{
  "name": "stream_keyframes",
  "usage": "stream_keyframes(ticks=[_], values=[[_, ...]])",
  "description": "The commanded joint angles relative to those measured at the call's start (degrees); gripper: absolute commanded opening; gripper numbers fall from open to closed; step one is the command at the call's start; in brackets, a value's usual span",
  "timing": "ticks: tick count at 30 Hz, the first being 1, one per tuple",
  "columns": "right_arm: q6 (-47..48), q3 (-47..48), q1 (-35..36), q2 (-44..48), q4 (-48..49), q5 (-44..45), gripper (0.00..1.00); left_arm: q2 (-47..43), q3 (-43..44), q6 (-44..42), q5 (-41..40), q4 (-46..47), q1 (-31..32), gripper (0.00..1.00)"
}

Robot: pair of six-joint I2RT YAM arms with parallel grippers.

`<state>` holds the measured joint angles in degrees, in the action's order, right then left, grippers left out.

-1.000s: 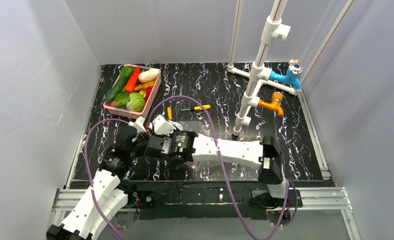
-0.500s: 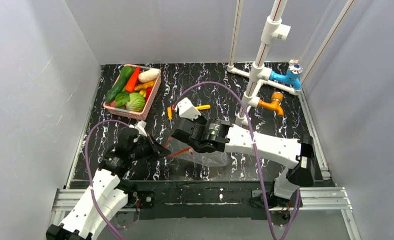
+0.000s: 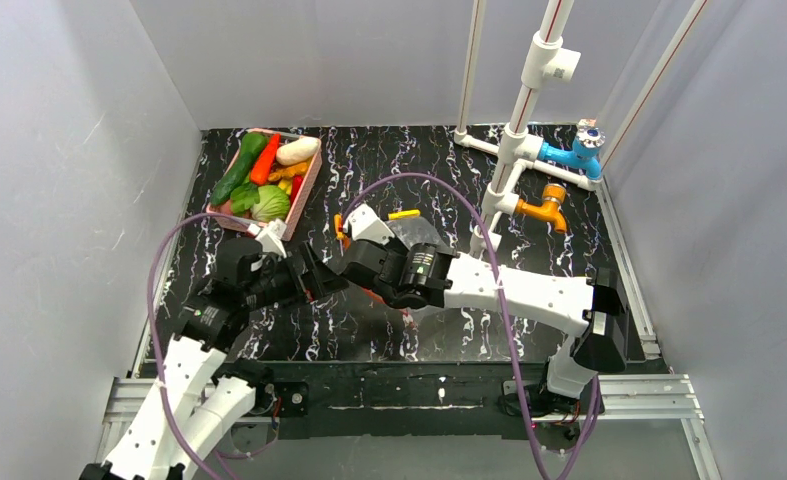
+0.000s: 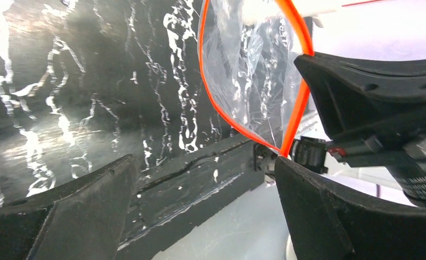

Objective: Place the food in the zip-top bag and seal the zipper
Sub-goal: Open the zipper of the food storage bag at the center of the board, then move the bin to the center of the board.

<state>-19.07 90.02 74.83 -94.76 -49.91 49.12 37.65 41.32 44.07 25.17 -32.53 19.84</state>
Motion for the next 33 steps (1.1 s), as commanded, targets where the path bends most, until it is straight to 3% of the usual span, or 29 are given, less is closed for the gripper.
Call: stream_keyframes(ticks=[1,6,15,20,27,30,33], values=[[1.6,-1.6,-0.8,3.1,5.2,-2.9,0.01,-2.8,6.9,-5.9,-9.1,-13.3,-0.2,0.98],[2.3,-2.5,-3.0,3.0,8.4,-7.9,0.01,-3.0,13.7,-7.9,-18.8,-18.4,-0.2,0.98],[3.7,-2.4,-9.7,3.0,12.4,-18.4,0.01,11.9,24.3,-15.0,-31.2,-20.9,-2.8,0.98],[5.0,-1.2,-11.3,3.2,13.0,-20.7,0.01,23.5,28.6,-18.0,-18.8,-12.4,-16.0,0.98],[5.1,0.1,-12.4,3.5,12.3,-25.7,0.01,44.8,39.4,-25.0,-15.0,-5.2,-22.1,0.98],[4.0,-0.9,-13.2,4.5,12.8,-28.5,0.01,52.7,43.9,-22.5,-9.5,-3.7,-24.8,0.91],[2.9,-1.5,-14.1,5.4,12.6,-29.6,0.01,56.7,42.6,-15.5,-5.9,3.2,-26.8,0.88]])
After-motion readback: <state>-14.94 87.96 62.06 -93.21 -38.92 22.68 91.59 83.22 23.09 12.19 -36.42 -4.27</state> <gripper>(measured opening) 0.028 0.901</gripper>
